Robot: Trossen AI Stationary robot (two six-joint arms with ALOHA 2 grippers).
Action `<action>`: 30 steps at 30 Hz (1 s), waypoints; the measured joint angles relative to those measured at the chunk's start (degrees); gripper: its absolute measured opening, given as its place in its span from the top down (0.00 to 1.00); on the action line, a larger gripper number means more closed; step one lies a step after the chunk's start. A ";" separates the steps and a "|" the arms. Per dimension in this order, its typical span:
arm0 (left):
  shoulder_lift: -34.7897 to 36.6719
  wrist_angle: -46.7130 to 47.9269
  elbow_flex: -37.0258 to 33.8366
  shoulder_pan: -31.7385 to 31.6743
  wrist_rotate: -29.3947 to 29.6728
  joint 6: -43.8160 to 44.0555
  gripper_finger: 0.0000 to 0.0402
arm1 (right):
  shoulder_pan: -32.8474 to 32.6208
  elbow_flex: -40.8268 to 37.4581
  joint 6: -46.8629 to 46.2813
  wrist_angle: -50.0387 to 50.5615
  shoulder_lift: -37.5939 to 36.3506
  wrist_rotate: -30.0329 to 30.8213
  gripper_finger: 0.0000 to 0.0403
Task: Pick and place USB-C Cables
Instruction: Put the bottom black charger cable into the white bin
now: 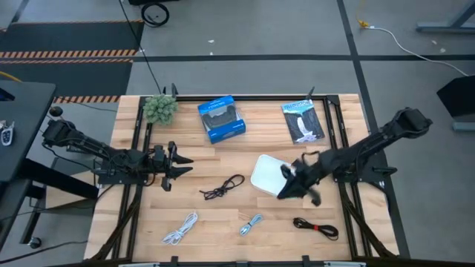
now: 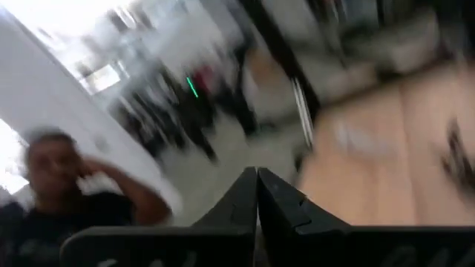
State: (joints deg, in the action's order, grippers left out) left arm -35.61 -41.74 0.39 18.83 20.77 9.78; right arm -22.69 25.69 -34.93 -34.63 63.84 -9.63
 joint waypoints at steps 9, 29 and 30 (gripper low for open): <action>0.01 -0.02 0.01 -0.02 0.00 0.00 0.67 | -10.04 13.71 -5.45 37.39 5.98 9.67 0.96; 0.01 0.00 0.01 -0.01 -0.01 0.00 0.67 | -25.04 32.39 -23.44 82.36 25.47 0.50 0.96; 0.00 0.00 0.01 0.00 -0.02 0.00 0.67 | -25.24 32.42 -23.29 82.85 26.22 -0.69 0.95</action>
State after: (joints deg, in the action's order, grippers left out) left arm -35.61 -41.74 0.40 18.83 20.75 9.78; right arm -47.93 58.11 -58.23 48.22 90.06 -10.32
